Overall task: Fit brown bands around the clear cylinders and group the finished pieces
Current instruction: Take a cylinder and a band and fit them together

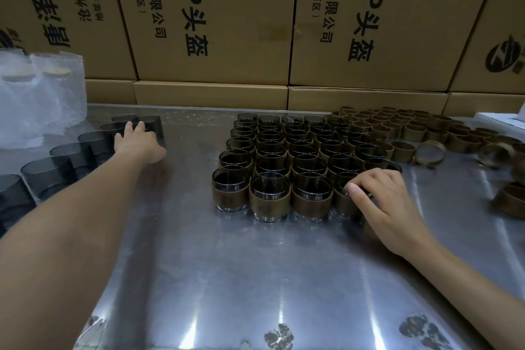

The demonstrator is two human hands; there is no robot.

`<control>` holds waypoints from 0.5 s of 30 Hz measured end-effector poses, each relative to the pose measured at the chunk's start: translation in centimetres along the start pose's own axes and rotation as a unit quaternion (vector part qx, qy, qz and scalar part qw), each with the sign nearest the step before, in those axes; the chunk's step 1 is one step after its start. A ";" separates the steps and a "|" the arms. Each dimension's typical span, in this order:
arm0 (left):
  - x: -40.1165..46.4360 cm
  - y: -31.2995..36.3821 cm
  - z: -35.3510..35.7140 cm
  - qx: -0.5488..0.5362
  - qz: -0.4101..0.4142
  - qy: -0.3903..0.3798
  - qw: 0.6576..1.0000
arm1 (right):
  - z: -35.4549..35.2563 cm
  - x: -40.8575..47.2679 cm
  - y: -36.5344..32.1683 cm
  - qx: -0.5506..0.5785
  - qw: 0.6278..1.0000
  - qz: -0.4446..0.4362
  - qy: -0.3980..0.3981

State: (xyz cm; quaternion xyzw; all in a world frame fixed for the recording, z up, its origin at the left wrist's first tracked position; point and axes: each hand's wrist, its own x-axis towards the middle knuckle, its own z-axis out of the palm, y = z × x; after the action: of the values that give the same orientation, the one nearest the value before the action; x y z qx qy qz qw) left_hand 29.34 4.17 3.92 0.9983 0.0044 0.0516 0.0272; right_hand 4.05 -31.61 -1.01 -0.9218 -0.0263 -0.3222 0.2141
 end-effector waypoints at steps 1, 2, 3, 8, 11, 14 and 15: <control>0.0 0.1 0.1 0.001 0.000 -0.006 1.000 | 0.0 0.0 0.0 0.001 1.000 0.002 -0.002; 0.0 0.0 0.1 0.005 -0.001 -0.012 1.000 | 0.0 0.0 0.0 0.002 1.000 0.005 -0.003; 0.0 0.0 0.2 0.011 -0.002 -0.017 1.000 | 0.0 0.0 0.0 0.003 1.000 0.008 -0.004; -0.3 -0.3 -0.2 0.037 0.009 0.042 0.998 | 0.0 0.0 0.2 0.000 1.000 0.012 -0.012; -0.7 -0.1 -0.1 0.026 0.019 0.047 0.998 | 0.1 0.0 0.2 0.001 1.000 0.012 -0.014; -1.5 0.5 0.9 0.033 0.047 0.050 0.997 | 0.1 0.1 0.3 -0.002 1.000 0.018 -0.016; -1.9 0.8 1.4 0.032 0.057 0.061 0.996 | 0.1 0.1 0.4 -0.004 1.000 0.020 -0.016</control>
State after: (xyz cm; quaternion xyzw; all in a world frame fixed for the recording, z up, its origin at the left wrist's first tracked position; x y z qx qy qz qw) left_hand 27.57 3.31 2.34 0.9922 -0.0488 0.1141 -0.0079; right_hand 4.23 -31.89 -1.18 -0.9278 -0.0103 -0.3035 0.2167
